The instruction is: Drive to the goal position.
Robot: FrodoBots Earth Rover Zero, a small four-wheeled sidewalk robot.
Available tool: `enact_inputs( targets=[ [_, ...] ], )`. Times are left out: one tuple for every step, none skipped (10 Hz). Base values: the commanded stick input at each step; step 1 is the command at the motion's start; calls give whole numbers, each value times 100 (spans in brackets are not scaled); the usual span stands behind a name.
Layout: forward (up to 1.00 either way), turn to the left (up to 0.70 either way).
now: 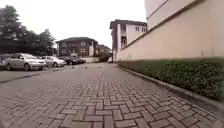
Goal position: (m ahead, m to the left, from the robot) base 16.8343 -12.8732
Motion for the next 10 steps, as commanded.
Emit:
enact_inputs(
  targets=[
    [70, 0],
    [70, 0],
    [70, 0],
    [70, 0],
    [70, 0],
    [70, 0],
    [70, 0],
    [70, 0],
    [70, 0],
    [70, 0]
  ],
)
